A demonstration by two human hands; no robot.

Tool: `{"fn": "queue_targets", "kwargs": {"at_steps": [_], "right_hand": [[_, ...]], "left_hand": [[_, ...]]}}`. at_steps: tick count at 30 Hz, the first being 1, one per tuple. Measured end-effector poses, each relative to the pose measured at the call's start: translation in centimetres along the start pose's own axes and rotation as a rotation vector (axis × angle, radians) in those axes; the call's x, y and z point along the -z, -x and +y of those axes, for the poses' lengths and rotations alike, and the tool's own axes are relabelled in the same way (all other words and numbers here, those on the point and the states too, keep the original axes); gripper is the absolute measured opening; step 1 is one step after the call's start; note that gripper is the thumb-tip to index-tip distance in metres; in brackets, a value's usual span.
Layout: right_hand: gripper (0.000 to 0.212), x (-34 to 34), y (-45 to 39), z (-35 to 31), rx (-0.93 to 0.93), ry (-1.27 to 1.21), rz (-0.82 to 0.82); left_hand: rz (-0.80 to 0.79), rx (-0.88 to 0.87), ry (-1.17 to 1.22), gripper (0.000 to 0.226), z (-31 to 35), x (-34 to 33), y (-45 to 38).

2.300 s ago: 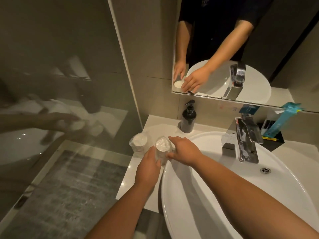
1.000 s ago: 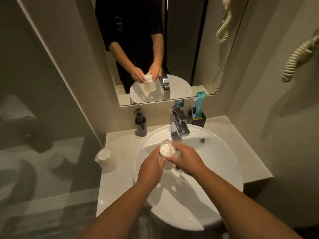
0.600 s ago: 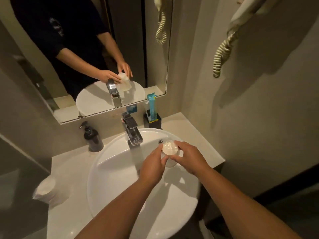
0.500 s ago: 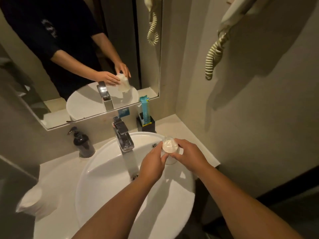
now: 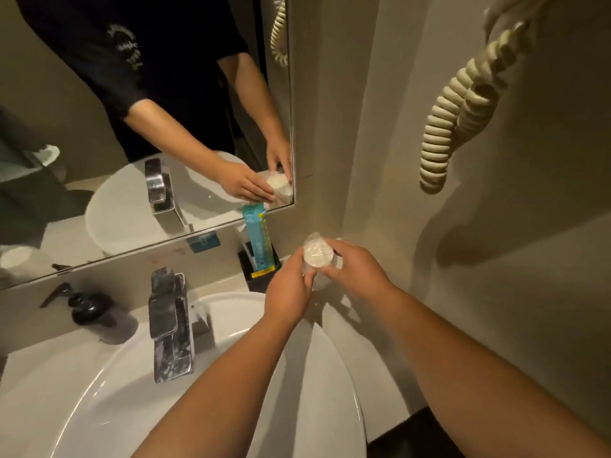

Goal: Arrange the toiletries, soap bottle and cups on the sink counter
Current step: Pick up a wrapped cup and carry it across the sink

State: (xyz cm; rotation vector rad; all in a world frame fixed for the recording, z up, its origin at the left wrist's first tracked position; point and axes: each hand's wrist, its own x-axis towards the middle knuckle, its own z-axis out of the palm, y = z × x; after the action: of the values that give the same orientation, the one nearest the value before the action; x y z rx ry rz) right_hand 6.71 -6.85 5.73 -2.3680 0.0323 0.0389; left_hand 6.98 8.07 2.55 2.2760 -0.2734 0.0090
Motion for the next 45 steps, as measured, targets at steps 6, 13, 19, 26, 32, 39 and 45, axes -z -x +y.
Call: {"fn": "queue_targets", "kwargs": {"at_steps": [6,13,19,26,32,39,45], "right_hand": [[0.05,-2.5,-5.4,2.3,0.028,0.006,-0.074],[0.054,-4.4,-7.3,4.4,-0.014,0.006,-0.102],[0.056,-6.0,-8.1,4.8,-0.021,0.04,-0.092],[0.061,-6.3,-8.9,4.6,-0.008,0.06,-0.089],[0.062,-6.3,-8.9,4.6,0.001,0.044,-0.088],[0.072,-5.0,-7.5,4.2,0.005,0.112,-0.136],[0.06,-3.3,-5.0,3.8,0.072,0.185,-0.106]], "left_hand": [[0.076,0.119,0.042,0.037,-2.5,-2.8,-3.4],[0.043,0.279,0.014,0.03,-3.2,-5.2,-5.0],[-0.06,0.403,-0.047,0.049,-3.4,-5.0,-6.1],[-0.05,0.45,-0.036,0.054,-3.5,-4.9,-6.6],[-0.075,0.479,-0.047,0.067,-3.4,-4.9,-6.8],[-0.132,0.469,-0.124,0.079,-2.2,-3.8,-6.3],[-0.152,0.297,-0.282,0.058,-1.1,-2.9,-4.4]]}}
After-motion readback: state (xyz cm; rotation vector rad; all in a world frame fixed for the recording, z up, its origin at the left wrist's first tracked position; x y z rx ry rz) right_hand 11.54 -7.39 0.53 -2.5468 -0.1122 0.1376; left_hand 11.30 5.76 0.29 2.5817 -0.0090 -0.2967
